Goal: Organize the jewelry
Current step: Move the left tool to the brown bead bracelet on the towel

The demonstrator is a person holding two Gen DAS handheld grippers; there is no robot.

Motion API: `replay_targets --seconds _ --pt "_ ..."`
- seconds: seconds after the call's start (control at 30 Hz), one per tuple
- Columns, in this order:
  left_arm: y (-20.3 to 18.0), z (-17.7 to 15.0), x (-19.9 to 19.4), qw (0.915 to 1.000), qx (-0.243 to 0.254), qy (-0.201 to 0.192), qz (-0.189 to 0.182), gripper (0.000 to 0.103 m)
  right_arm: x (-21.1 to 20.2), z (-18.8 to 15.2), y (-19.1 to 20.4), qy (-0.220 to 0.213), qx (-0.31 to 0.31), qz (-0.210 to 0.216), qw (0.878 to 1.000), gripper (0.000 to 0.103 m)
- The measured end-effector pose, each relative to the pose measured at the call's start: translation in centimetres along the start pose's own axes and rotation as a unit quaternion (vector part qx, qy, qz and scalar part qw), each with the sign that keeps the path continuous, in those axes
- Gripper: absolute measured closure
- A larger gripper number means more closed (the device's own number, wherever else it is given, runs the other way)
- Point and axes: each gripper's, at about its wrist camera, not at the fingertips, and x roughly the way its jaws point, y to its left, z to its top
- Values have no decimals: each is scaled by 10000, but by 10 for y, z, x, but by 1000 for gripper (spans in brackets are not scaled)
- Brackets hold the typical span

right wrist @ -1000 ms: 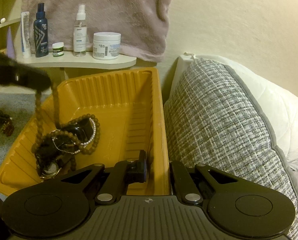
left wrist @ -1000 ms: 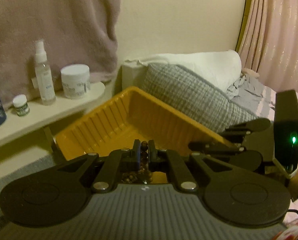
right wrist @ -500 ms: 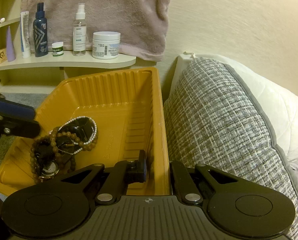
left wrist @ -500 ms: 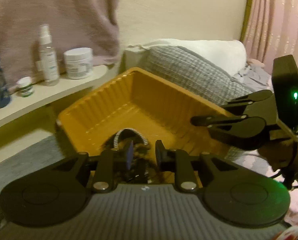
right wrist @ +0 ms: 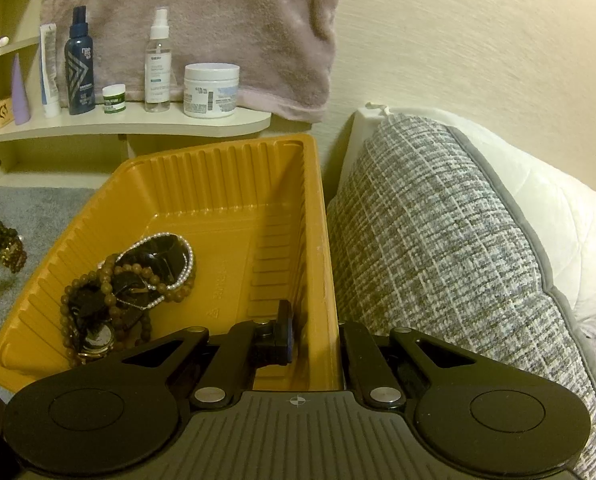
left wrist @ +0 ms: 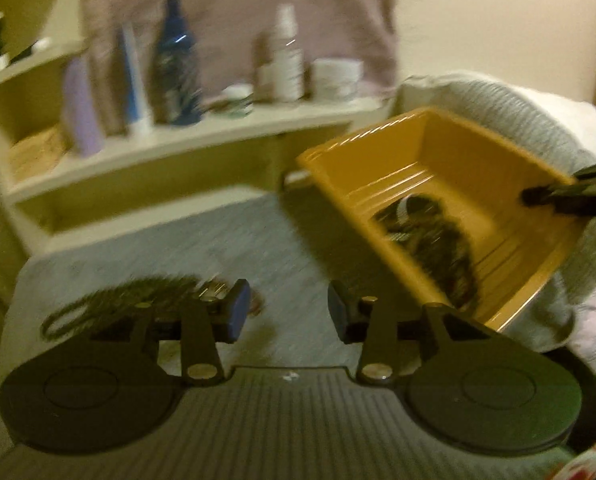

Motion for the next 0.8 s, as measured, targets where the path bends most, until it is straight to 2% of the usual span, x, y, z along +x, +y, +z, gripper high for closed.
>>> replay_targets --seconds 0.1,0.2,0.5,0.8 --pt "9 -12 3 9995 -126 68 287 64 0 1 1 1 -23 -13 10000 97" --pt "16 -20 7 9988 -228 126 405 64 1 1 1 7 -23 -21 10000 97" --pt "17 -18 20 9985 -297 35 460 65 1 0 1 1 -54 -30 10000 97" --pt "15 -6 48 9989 -69 28 458 83 1 0 1 2 -74 -27 10000 97"
